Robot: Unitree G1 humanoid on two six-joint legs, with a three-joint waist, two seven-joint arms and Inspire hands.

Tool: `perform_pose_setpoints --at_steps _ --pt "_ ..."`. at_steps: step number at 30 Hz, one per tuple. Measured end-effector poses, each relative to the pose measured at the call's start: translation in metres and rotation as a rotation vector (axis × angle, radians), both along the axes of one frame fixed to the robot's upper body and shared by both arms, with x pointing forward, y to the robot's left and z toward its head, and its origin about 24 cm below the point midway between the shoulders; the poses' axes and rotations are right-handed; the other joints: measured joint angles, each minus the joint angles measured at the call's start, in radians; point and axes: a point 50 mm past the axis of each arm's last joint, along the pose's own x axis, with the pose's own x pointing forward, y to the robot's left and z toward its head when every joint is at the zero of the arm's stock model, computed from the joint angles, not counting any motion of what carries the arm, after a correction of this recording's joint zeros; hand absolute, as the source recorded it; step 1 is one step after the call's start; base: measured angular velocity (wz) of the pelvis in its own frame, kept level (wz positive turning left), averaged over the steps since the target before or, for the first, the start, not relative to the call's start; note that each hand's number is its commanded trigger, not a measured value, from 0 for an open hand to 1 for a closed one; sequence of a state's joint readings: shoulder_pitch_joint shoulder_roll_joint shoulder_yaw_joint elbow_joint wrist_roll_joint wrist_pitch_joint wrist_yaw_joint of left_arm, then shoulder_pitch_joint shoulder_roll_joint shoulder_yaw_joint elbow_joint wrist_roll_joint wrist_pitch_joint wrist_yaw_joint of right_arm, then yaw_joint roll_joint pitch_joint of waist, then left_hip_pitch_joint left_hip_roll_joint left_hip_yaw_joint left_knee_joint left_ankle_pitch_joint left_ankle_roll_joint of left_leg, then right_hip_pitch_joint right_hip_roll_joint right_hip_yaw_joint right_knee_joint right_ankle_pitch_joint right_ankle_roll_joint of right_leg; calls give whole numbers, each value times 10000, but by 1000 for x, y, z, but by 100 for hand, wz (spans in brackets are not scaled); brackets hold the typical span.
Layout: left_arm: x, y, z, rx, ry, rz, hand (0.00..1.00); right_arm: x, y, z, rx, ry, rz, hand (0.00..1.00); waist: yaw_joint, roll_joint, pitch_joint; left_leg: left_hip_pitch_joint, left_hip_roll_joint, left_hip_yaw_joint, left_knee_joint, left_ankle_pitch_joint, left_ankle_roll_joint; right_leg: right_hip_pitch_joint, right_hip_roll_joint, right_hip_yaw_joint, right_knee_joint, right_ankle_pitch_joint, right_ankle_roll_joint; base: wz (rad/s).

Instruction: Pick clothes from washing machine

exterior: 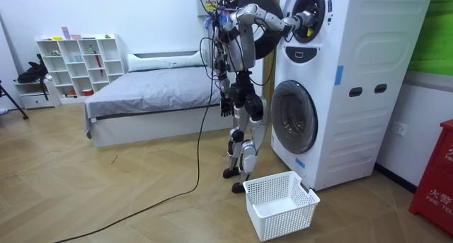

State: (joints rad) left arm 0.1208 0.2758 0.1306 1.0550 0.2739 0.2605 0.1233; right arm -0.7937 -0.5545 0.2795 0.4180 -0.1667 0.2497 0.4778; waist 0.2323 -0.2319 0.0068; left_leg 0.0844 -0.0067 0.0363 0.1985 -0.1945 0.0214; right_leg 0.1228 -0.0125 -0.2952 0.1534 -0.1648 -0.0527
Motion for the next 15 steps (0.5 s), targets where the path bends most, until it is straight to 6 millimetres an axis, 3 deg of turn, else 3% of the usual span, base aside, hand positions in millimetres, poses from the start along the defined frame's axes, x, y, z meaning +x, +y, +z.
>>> perform_pose_setpoints --at_steps 6,15 --pt "1 5 3 145 4 -133 0 1 -8 2 -696 -457 -871 100 224 -65 34 142 7 55 -81 1 -4 79 14 86 -25 -5 0 -3" --pt "0 8 3 228 -4 -173 0 -1 -3 11 -1115 -1094 -841 100 171 -107 40 162 113 136 -208 -17 -28 60 79 181 6 15 12 -3"
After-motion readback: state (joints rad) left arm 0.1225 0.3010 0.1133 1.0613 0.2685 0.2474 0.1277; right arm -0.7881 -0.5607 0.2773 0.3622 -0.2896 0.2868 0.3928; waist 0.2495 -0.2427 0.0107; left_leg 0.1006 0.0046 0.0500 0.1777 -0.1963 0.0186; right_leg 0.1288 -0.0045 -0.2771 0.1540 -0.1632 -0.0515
